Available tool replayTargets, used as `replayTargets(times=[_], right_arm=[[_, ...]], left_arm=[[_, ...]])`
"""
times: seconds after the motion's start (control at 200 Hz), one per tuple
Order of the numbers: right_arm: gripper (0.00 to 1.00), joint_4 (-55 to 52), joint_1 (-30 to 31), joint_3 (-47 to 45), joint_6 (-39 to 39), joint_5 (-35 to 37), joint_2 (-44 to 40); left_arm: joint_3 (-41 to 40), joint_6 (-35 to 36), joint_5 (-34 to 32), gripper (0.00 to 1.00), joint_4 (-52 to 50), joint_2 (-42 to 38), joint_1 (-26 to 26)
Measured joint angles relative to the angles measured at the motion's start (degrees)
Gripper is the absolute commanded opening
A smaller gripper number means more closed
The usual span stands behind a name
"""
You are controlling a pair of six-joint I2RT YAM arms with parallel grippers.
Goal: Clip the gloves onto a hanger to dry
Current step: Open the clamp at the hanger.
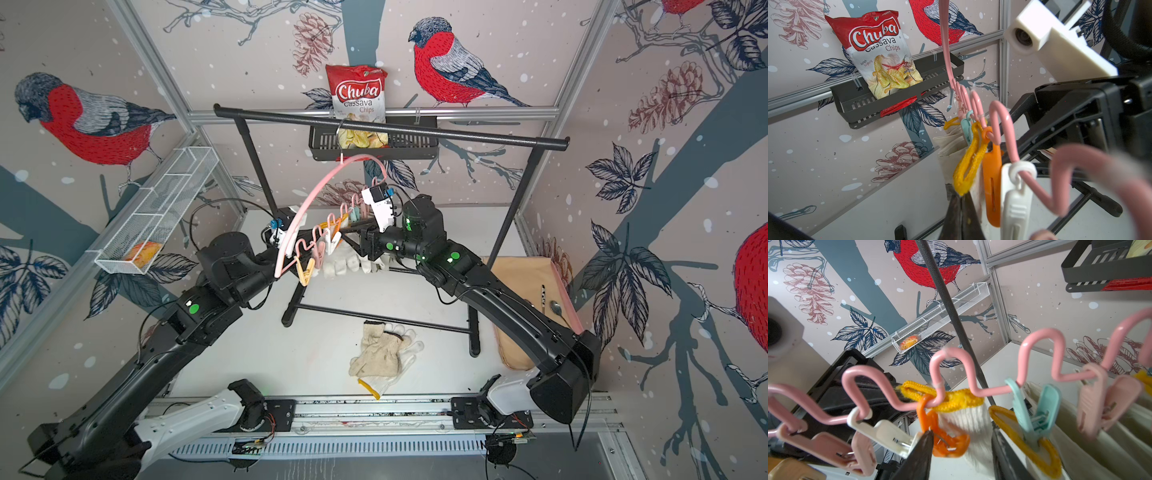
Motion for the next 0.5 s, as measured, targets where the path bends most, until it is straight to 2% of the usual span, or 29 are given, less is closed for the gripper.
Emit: replayTargets(times=[0.5], right_arm=[[0.54,-0.2,1.4,-1.6,-1.3,2.5,-2.3]], left_arm=[[0.5,0.0,0.0,0.0,0.0,0.2,0.0]])
